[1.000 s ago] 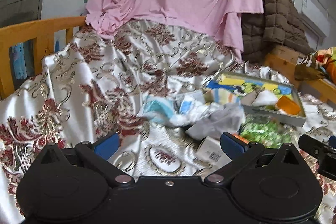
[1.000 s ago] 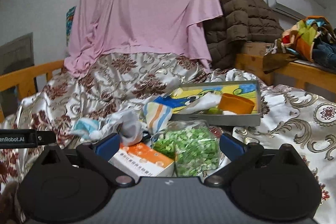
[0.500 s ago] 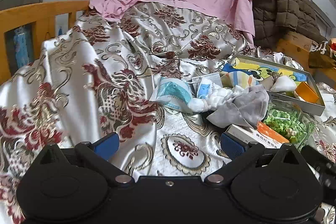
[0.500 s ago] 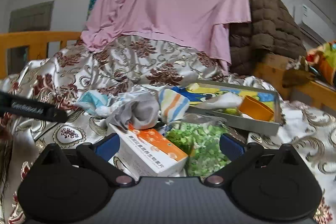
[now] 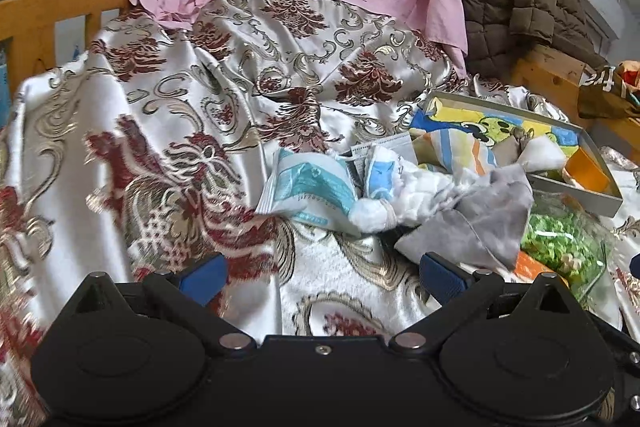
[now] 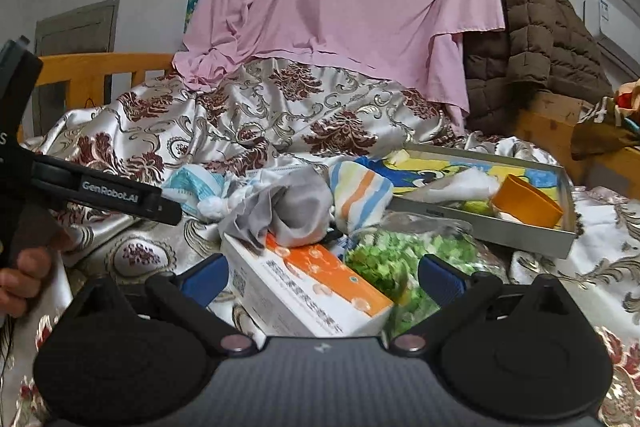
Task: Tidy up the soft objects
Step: 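Grasp the white blue-printed towel with the left tool while the right tool grasps the grey cloth, then carry the towel and grey cloth over the painted tray with both tools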
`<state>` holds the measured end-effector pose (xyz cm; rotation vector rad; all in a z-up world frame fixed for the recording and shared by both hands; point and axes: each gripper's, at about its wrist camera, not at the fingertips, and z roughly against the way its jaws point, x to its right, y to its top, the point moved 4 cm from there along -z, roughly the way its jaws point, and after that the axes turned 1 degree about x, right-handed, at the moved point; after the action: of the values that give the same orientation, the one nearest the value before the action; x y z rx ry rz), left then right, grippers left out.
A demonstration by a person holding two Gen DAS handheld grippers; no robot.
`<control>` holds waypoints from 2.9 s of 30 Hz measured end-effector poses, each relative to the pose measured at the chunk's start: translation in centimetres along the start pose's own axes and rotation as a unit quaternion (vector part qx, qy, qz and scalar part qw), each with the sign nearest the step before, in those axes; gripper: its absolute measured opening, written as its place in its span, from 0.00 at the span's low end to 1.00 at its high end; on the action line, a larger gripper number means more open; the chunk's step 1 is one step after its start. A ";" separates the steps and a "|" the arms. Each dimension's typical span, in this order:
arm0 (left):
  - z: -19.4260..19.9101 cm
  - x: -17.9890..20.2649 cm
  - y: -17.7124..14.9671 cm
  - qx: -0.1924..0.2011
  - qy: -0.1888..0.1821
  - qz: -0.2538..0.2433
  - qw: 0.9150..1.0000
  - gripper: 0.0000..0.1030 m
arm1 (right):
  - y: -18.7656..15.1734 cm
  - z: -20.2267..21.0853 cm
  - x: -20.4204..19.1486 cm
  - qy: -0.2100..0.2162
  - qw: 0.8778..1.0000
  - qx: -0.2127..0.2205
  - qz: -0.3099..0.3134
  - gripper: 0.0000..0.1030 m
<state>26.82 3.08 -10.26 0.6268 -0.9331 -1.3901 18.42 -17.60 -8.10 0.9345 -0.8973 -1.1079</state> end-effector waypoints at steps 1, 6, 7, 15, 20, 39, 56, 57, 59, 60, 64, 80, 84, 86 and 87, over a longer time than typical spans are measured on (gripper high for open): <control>-0.4 -0.1 0.3 0.000 -0.006 0.002 1.000 0.99 | 0.2 -0.5 0.0 0.007 1.000 -0.005 -0.001 1.00; -1.9 0.0 2.0 0.003 -0.070 0.026 0.997 0.99 | 0.9 -2.7 0.0 0.040 0.999 -0.014 -0.010 1.00; -2.1 0.2 2.4 0.006 -0.082 0.027 0.996 0.99 | 1.0 -3.1 0.0 0.043 0.999 -0.016 -0.010 1.00; -4.2 2.6 4.4 0.010 -0.158 -0.007 0.987 0.99 | 1.4 -5.4 -0.3 0.061 0.998 -0.026 -0.014 0.97; -6.9 2.5 4.7 -0.027 -0.196 0.044 0.979 0.98 | 1.9 -6.6 -0.5 0.063 0.997 -0.035 -0.017 0.91; -11.8 1.4 4.4 -0.106 -0.244 0.156 0.951 0.91 | 2.6 -9.7 -1.4 0.087 0.994 -0.063 -0.028 0.56; -12.8 -0.6 4.1 -0.122 -0.258 0.235 0.929 0.84 | 2.3 -8.0 -3.4 0.084 0.995 -0.049 0.014 0.16; -12.8 -0.6 4.2 -0.123 -0.259 0.236 0.929 0.84 | 2.3 -7.9 -3.6 0.081 0.995 -0.047 0.024 0.17; -12.8 -0.5 4.1 -0.123 -0.257 0.233 0.930 0.84 | 2.2 -7.7 -4.0 0.074 0.995 -0.044 0.043 0.19; -12.8 -0.5 4.1 -0.123 -0.256 0.231 0.930 0.83 | 2.2 -7.6 -4.2 0.071 0.995 -0.041 0.053 0.19; -12.9 -0.6 4.0 -0.128 -0.249 0.231 0.932 0.78 | 2.1 -7.1 -5.5 0.070 0.992 -0.026 0.097 0.20; -13.6 -0.1 4.1 -0.148 -0.241 0.229 0.931 0.55 | 2.4 -4.9 -4.9 0.056 0.991 -0.016 0.117 0.04; -14.0 -0.1 3.7 -0.165 -0.221 0.240 0.931 0.44 | 3.0 -4.1 -3.1 0.034 0.994 -0.018 0.106 0.04; -13.9 -0.1 3.8 -0.166 -0.218 0.243 0.931 0.38 | 3.3 -3.9 -2.1 0.022 0.995 -0.019 0.097 0.04; -13.8 0.0 3.8 -0.165 -0.217 0.242 0.931 0.37 | 3.4 -3.8 -1.6 0.017 0.995 -0.020 0.092 0.04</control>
<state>40.48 1.43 -14.21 -0.1777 -1.0762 -1.2068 22.69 -14.82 -6.44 0.8182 -0.9126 -0.9457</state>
